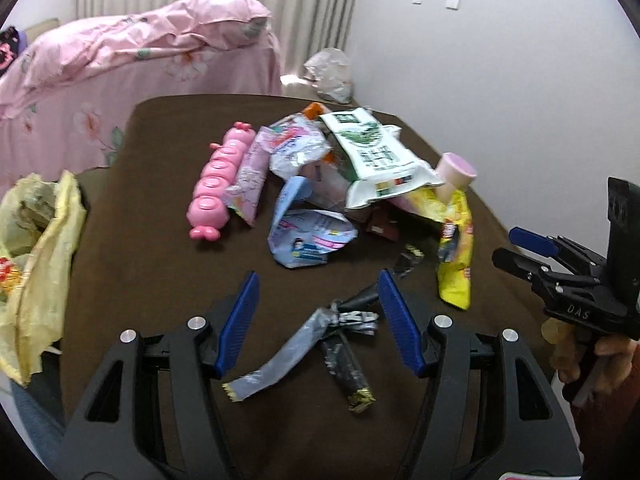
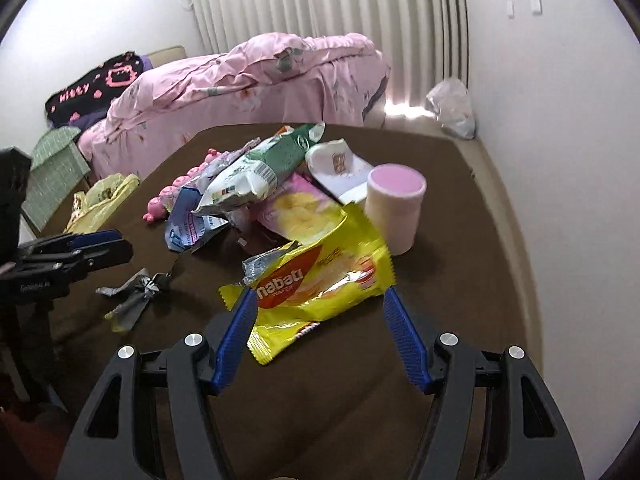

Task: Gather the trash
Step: 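Move both tools back over the table toward the remaining trash, then grasp a yellow biscuit wrapper with the right tool while the left tool grasps a silver wrapper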

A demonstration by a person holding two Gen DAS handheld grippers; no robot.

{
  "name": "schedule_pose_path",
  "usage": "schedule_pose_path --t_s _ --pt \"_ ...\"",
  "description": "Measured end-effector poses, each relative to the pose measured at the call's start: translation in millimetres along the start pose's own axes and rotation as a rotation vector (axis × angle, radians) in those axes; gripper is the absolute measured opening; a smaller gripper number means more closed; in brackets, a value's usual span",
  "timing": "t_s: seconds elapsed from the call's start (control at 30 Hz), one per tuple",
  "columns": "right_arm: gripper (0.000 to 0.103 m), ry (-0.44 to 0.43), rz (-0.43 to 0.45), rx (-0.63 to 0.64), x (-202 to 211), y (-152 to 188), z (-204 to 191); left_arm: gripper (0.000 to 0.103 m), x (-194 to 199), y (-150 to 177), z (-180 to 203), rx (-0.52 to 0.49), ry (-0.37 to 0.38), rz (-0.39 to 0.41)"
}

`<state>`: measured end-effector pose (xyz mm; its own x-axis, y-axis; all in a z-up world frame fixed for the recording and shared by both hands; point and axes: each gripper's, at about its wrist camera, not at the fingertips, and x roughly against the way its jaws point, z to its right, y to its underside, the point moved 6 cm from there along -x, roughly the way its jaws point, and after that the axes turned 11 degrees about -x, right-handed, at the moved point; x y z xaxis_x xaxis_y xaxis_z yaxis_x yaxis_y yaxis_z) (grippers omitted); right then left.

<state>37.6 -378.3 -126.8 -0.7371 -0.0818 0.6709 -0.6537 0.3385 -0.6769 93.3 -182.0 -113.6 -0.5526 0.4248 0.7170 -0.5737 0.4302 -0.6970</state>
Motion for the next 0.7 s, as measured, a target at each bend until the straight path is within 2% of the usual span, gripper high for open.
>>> schedule_pose_path --t_s 0.1,0.2,0.3,0.37,0.47,0.57,0.63,0.7 --pt "0.062 0.005 0.007 -0.062 -16 -9 -6 0.059 2 1 -4 -0.024 -0.081 -0.009" --pt "0.062 0.051 0.034 0.007 -29 -17 -23 0.059 5 1 -6 -0.024 -0.087 -0.006" --pt "0.062 0.099 -0.024 0.077 -48 -12 -29 0.059 8 2 -7 -0.023 -0.087 -0.005" --pt "0.062 0.097 -0.061 0.089 -52 -4 -27 0.059 8 4 -8 -0.018 -0.078 -0.007" --pt "0.062 0.089 -0.089 0.137 -43 12 -24 0.059 6 7 -11 0.003 -0.056 -0.018" --pt "0.062 0.149 -0.078 0.216 -25 26 -16 0.059 3 10 -13 0.032 -0.032 -0.024" --pt "0.062 0.176 -0.047 0.252 -6 29 -11 0.059 2 12 -14 0.051 -0.018 -0.027" --pt "0.062 0.160 -0.002 0.248 15 28 -9 0.059 2 14 -15 0.059 -0.010 -0.027"
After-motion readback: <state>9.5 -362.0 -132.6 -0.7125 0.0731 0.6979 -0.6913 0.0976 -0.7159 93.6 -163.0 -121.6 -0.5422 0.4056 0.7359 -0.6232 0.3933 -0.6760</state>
